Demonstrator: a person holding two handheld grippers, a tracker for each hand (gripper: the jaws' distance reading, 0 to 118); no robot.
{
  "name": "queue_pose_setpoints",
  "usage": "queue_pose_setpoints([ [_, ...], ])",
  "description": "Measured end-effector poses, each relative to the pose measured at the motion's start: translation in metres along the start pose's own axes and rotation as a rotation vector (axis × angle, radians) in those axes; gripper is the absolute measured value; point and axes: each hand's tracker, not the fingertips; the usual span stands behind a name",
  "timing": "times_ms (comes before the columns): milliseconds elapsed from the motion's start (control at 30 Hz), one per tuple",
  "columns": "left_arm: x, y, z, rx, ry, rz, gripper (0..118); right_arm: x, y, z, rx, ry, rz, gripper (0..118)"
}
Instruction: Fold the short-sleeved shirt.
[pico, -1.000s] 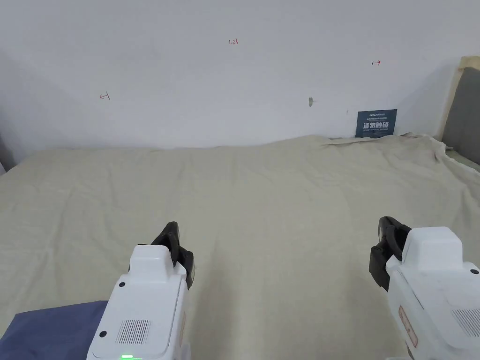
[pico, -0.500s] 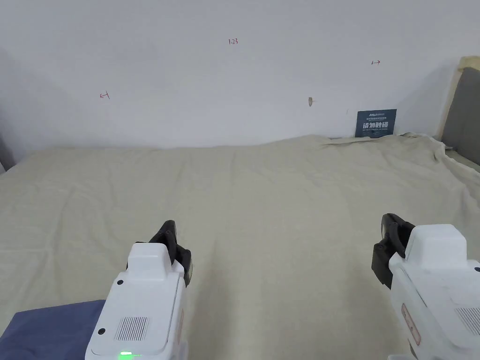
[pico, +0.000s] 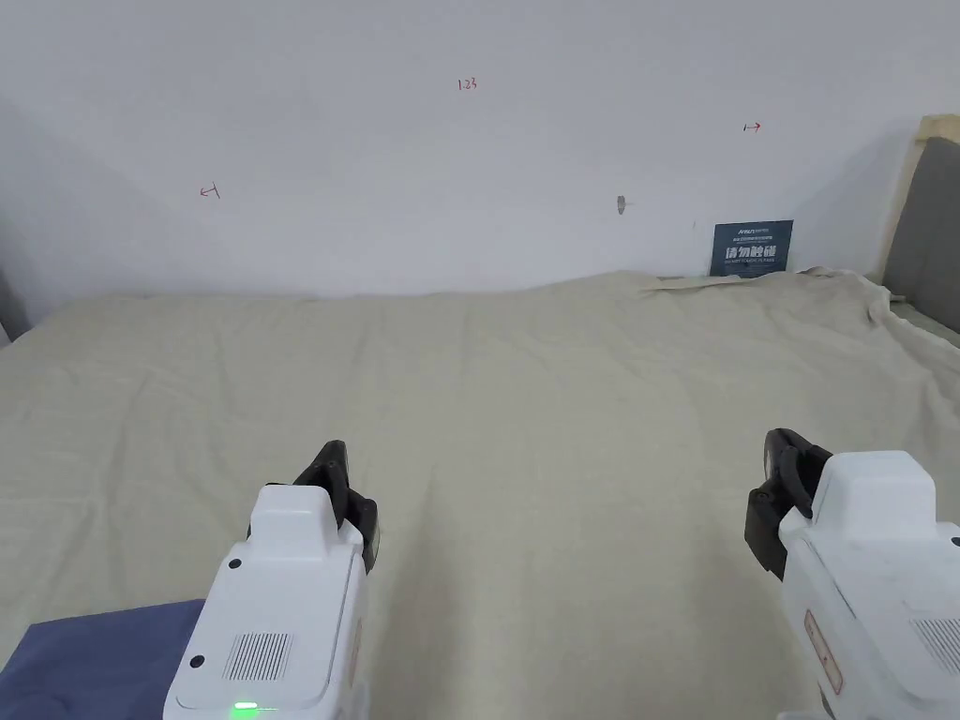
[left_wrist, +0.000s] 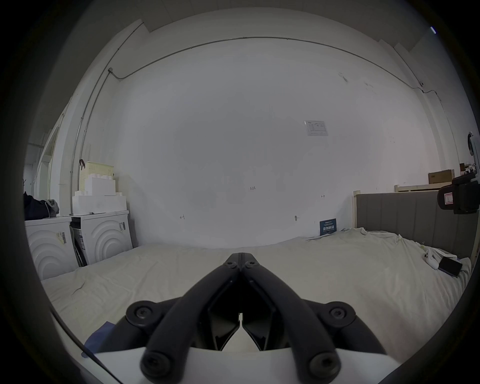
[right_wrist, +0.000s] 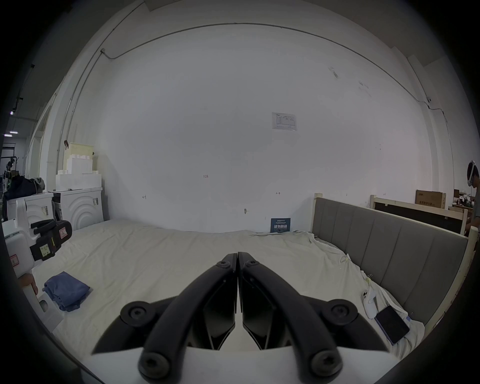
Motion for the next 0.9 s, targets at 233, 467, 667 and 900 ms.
queue_pose_setpoints([
  [233,-0.0023,-0.0010,0.0002,-0.003,0.006,-0.006,0,-0.0001,0.0007,-0.0008,0.000,0.000,0.000,1],
  [467,-0.0052,-0.0023,-0.0003,-0.006,0.009,-0.005,0,-0.0014,0.0002,-0.0010,0.001,0.001,0.005,1],
  [667,-0.0055,-0.0022,-0.0007,-0.009,0.005,-0.011,0,-0.0027,0.0006,-0.0009,0.004,0.000,0.010,1],
  [900,-0.0053,-0.0010,-0.0008,-0.006,-0.007,-0.021,23,-0.0011,0.0003,-0.0016,0.000,-0.008,-0.002,18],
])
